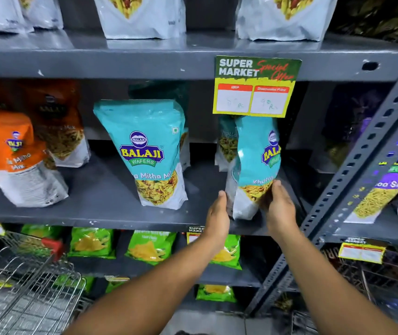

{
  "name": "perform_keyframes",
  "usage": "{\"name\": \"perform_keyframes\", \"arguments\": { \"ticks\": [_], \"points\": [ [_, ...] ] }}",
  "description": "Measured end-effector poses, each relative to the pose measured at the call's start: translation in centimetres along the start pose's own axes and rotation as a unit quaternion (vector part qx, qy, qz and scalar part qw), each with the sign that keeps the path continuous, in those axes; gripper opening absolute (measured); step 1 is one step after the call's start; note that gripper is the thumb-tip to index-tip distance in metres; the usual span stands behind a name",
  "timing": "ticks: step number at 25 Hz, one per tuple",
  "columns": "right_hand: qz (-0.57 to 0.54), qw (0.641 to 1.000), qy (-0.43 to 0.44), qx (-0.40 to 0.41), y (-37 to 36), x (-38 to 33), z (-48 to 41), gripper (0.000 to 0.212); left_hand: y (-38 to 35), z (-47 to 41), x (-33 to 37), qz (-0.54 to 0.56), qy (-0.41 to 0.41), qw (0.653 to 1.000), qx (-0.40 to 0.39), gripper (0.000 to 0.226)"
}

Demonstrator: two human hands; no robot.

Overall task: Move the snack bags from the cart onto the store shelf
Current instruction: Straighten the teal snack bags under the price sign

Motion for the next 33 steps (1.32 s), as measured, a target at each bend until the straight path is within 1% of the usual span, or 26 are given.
{"name": "perform_keyframes", "arguments": {
  "ticks": [2,4,5,6,7,9,10,11,12,13,14,15,16,17,18,19,21,23,24,25,26,28,30,31,32,33],
  "points": [
    [-0.026,1.0,0.016,0.004,0.4,0.4,1.9,0.028,0.8,-2.1,0.6,-0.01,0.022,1.0,0.003,0.058],
    [-0.016,0.999,0.047,0.021,0.6,0.3,3.8,0.024,1.2,-4.3,-0.2,0.01,0.052,0.999,-0.004,0.083],
    [0.0,0.997,0.067,0.036,0.9,0.0,4.8,0.02,1.2,-6.4,-1.7,0.016,0.061,0.998,-0.011,0.095],
    [0.008,0.995,0.089,0.047,1.2,-0.7,5.7,0.016,0.9,-7.5,-2.3,0.019,0.063,0.997,-0.028,0.1],
    [0.02,0.991,0.119,0.063,1.7,-2.3,6.2,0.016,0.7,-7.3,-2.0,0.014,0.05,0.998,-0.047,0.095],
    [0.033,0.979,0.184,0.081,2.0,-7.7,6.2,0.031,0.8,-4.7,0.5,-0.044,-0.013,0.996,-0.078,0.077],
    [0.04,0.975,0.206,0.074,1.7,-10.7,5.7,0.04,0.4,-4.4,1.4,-0.081,-0.056,0.991,-0.095,0.083],
    [0.046,0.975,0.209,0.065,1.3,-13.1,4.7,0.047,-0.4,-4.2,1.7,-0.12,-0.107,0.977,-0.137,0.102],
    [0.039,0.978,0.195,0.062,1.0,-14.6,3.3,0.051,-1.0,-3.5,1.7,-0.168,-0.136,0.961,-0.172,0.121],
    [0.022,0.982,0.172,0.076,1.0,-15.8,2.0,0.052,-1.1,-3.2,1.4,-0.206,-0.142,0.951,-0.181,0.131],
    [0.007,0.987,0.133,0.089,0.9,-16.2,1.0,0.047,-0.9,-3.1,1.4,-0.241,-0.145,0.944,-0.172,0.133],
    [-0.004,0.991,0.107,0.085,0.6,-16.1,0.1,0.033,-0.6,-3.2,1.5,-0.277,-0.145,0.938,-0.151,0.128],
    [-0.01,0.994,0.088,0.071,0.2,-15.9,-0.3,0.014,-0.2,-3.3,2.0,-0.314,-0.157,0.928,-0.126,0.115],
    [-0.008,0.993,0.101,0.06,-0.2,-16.2,-0.4,0.008,0.3,-3.4,2.6,-0.348,-0.174,0.916,-0.097,0.1],
    [0.01,0.99,0.128,0.059,-0.3,-16.7,-0.4,0.013,0.6,-3.5,2.9,-0.371,-0.184,0.907,-0.079,0.088],
    [0.031,0.983,0.171,0.063,-0.3,-17.3,-0.3,0.012,0.4,-3.4,2.9,-0.384,-0.183,0.902,-0.079,0.082],
    [0.04,0.97,0.222,0.088,0.3,-17.7,0.1,0.007,-0.4,-3.5,2.4,-0.399,-0.169,0.896,-0.102,0.079],
    [0.008,0.96,0.242,0.14,1.4,-17.5,0.6,0.011,-0.9,-4.0,2.1,-0.422,-0.156,0.886,-0.112,0.081],
    [-0.016,0.959,0.242,0.144,1.7,-17.2,0.9,0.011,-1.0,-4.2,2.0,-0.427,-0.15,0.885,-0.111,0.082],
    [-0.029,0.964,0.231,0.128,1.5,-16.5,0.8,0.005,-0.9,-4.3,1.9,-0.426,-0.144,0.886,-0.11,0.083],
    [-0.036,0.972,0.204,0.107,1.3,-15.2,0.6,0.01,-0.8,-4.2,1.9,-0.419,-0.141,0.89,-0.11,0.083],
    [-0.031,0.989,0.123,0.071,1.2,-10.8,-0.2,0.037,-0.8,-4.0,1.9,-0.395,-0.142,0.9,-0.114,0.086],
    [-0.005,0.998,0.023,0.064,1.8,-5.0,-0.6,0.059,-0.9,-3.6,1.7,-0.375,-0.152,0.908,-0.112,0.085],
    [0.003,0.997,-0.024,0.069,2.2,-2.5,-0.4,0.064,-0.8,-3.6,1.6,-0.365,-0.154,0.912,-0.109,0.082],
    [0.002,0.996,-0.054,0.068,2.4,-0.7,-0.1,0.063,-0.7,-3.7,1.5,-0.36,-0.151,0.914,-0.106,0.078],
    [0.008,0.996,-0.062,0.067,2.5,0.1,0.2,0.059,-0.6,-3.8,1.4,-0.363,-0.148,0.914,-0.105,0.075]
  ]
}}
Point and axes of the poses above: each hand's wrist, its own z-axis away from the middle knuckle, its own y-axis out of the back of the hand, x = y × z, the point moved 10 cm from there along -z, towards the middle knuckle, and after that the axes turned 4 degrees about -y, right-handed, at the moved point
